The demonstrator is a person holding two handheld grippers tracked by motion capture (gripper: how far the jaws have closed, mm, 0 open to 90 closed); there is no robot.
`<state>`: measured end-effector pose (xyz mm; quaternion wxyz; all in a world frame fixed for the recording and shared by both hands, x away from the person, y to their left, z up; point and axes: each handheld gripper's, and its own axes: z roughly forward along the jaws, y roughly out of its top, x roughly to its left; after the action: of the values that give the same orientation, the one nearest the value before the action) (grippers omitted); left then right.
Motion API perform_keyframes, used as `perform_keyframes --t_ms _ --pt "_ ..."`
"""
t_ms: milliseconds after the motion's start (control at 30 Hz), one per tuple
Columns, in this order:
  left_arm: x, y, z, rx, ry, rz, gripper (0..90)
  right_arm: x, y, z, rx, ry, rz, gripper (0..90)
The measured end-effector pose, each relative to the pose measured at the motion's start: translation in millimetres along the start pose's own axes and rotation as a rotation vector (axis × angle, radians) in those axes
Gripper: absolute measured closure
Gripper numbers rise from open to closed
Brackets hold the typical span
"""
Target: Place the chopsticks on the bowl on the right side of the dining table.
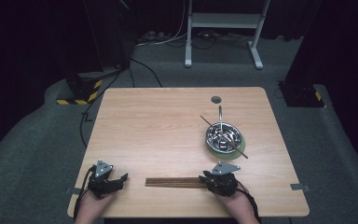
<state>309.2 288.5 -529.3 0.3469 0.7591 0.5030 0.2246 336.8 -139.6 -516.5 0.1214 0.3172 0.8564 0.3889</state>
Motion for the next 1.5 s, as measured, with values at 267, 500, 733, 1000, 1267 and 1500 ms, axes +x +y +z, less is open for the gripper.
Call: perform_keyframes --t_ms 267,500,733,1000,1267,1500 --pt "0.0 0.0 0.0 0.0 0.0 0.0 26.1 -3.4 -1.1 -0.3 0.003 -0.019 0.022 69.9" --pt "0.0 0.0 0.0 0.0 0.0 0.0 26.1 -5.1 -1.4 0.0 0.002 -0.035 0.035 69.5" --pt "-0.1 0.0 0.0 -0.001 0.0 -0.001 26.1 -10.6 0.1 3.0 -0.009 -0.051 0.054 69.3" --pt "-0.1 0.0 0.0 0.0 0.0 0.0 26.1 -15.8 -0.3 3.9 -0.002 -0.092 0.076 68.9" --pt "-0.1 0.0 0.0 0.0 0.0 0.0 26.1 -20.1 -2.7 2.3 -0.003 -0.114 0.091 69.8" --pt "-0.1 0.0 0.0 0.0 0.0 0.0 26.1 -20.8 -3.9 1.2 0.001 -0.127 0.095 72.8"
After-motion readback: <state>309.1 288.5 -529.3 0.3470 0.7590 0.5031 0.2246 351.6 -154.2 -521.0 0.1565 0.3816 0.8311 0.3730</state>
